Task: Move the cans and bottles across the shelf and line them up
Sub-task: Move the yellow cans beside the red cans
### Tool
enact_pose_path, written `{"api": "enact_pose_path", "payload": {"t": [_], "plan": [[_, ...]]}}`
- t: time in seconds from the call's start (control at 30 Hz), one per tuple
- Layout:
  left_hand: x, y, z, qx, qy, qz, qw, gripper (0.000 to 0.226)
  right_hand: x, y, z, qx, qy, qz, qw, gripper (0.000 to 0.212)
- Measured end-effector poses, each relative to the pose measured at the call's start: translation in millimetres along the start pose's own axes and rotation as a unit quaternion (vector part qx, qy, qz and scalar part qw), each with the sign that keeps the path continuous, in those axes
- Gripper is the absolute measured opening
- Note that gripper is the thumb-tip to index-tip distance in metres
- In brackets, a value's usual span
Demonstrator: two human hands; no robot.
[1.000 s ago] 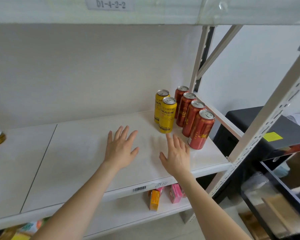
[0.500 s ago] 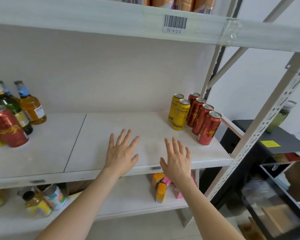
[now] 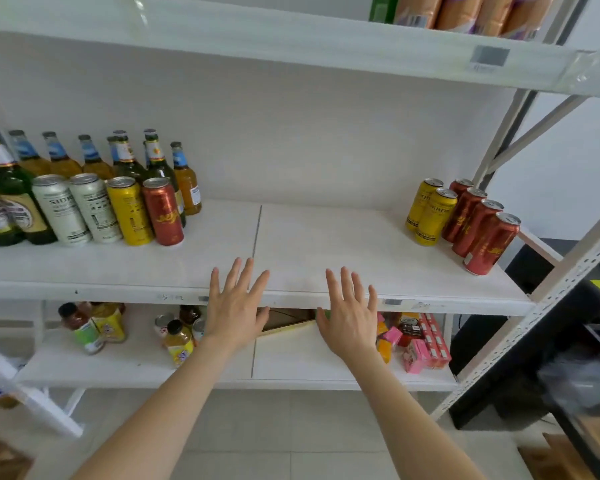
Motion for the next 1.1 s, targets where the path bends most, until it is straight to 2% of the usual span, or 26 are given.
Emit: {"api": "enact_pose_path", "payload": {"t": [0.3, 0.5, 0.7, 0.83, 0.93, 1.1], "plan": [[-2.3, -53.7, -152.0, -0.011, 0.012, -0.019, 1.0, 0.068, 15.5, -1.0, -169.7, 0.02, 0.024, -0.013, 0.999, 0.073], [-7.4, -60.9, -232.7, -0.023, 0.006, -0.022, 0.999, 0.069, 22.4, 18.8, -258.1, 0.004, 0.036, -0.01, 0.999, 0.076], [0.4, -44.2, -291.5, -0.031, -0.003, -0.023, 0.999, 0.069, 41.3, 51.3, -310.6, -0.02, 0.04, -0.027, 0.999, 0.074], [16.0, -17.7, -325.9, -0.033, 0.003, -0.023, 0.999, 0.069, 55.6, 83.7, -333.4, 0.004, 0.046, -0.016, 0.999, 0.074], [27.2, 3.6, -349.9, -0.034, 0.01, -0.014, 0.999, 0.07, 65.6, 114.6, -345.5, 0.028, 0.044, 0.02, 0.998, 0.075], [44.1, 32.2, -380.1, -0.027, -0.023, -0.001, 0.999, 0.071, 80.3, 152.9, -361.8, 0.06, 0.064, 0.019, 0.996, 0.075]]}}
Point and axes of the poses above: each hand's wrist, its own y-axis towards the middle knuckle, its own x-axis out of the palm, z = x × y, the point moved 5 cm from there along y, towards the middle knuckle, and after that the axes turned 1 degree about -x, right-handed, at the moved point
